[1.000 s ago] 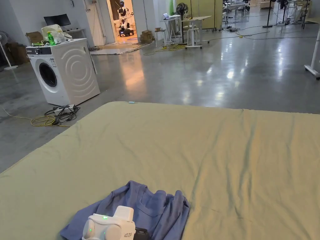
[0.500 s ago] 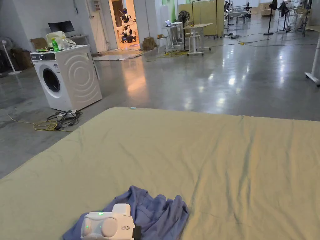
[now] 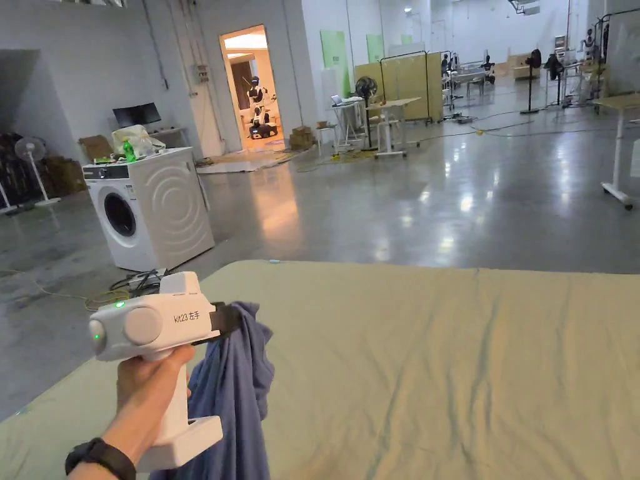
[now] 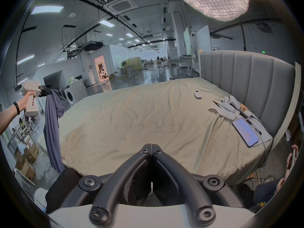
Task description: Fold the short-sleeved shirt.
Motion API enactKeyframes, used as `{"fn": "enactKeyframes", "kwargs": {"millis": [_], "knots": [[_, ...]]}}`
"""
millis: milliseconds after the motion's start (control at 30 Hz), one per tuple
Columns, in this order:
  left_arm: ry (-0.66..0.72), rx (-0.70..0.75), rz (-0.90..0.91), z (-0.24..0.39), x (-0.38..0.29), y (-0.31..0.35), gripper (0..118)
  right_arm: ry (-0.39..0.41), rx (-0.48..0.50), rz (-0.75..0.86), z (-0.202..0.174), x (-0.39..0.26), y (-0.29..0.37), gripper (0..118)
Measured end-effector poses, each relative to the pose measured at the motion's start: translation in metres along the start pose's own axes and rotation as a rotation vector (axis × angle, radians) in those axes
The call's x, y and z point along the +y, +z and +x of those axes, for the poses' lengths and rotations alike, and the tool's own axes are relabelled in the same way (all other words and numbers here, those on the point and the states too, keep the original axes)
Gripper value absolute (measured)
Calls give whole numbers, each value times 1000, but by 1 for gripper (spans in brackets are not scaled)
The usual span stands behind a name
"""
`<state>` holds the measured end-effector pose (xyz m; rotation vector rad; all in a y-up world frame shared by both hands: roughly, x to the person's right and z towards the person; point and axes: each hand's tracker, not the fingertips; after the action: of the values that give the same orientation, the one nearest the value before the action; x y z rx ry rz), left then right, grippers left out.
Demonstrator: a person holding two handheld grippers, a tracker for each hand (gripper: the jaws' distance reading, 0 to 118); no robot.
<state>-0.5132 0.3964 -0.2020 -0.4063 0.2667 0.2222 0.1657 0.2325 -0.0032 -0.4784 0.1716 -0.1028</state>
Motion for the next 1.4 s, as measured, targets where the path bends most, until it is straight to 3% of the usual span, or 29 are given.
{"fn": "enactKeyframes", "kwargs": {"millis": [167, 400, 533, 700, 967, 1033, 1100, 1133, 1267, 1400], "knots": [[-273, -108, -18, 114, 15, -26, 7, -26, -39, 27, 7, -2, 16, 0], [-361, -477, -166, 286, -84, -81, 7, -39, -110, 21, 22, -8, 32, 0], [-356, -700, -320, 368, -173, -68, 7, -67, -155, -9, 34, -16, 38, 0], [-394, -869, -535, 427, -299, -49, 7, -94, -197, -47, 45, -28, 38, 0], [-443, -853, -578, 449, -390, -18, 9, -90, -182, -93, 40, -42, 29, 0], [-401, -870, -580, 439, -386, -21, 36, -83, -167, -92, 33, -37, 25, 0], [-359, -877, -554, 425, -365, -6, 83, -72, -140, -75, 28, -32, 22, 0], [-349, -888, -516, 414, -351, 0, 90, -62, -124, -65, 25, -28, 21, 0], [-387, -858, -296, 355, -286, 48, 90, -2, -63, -15, 14, -5, 9, 0], [-572, -719, 146, 292, -234, 130, 90, 61, 5, 81, -4, 26, 1, 0]]}}
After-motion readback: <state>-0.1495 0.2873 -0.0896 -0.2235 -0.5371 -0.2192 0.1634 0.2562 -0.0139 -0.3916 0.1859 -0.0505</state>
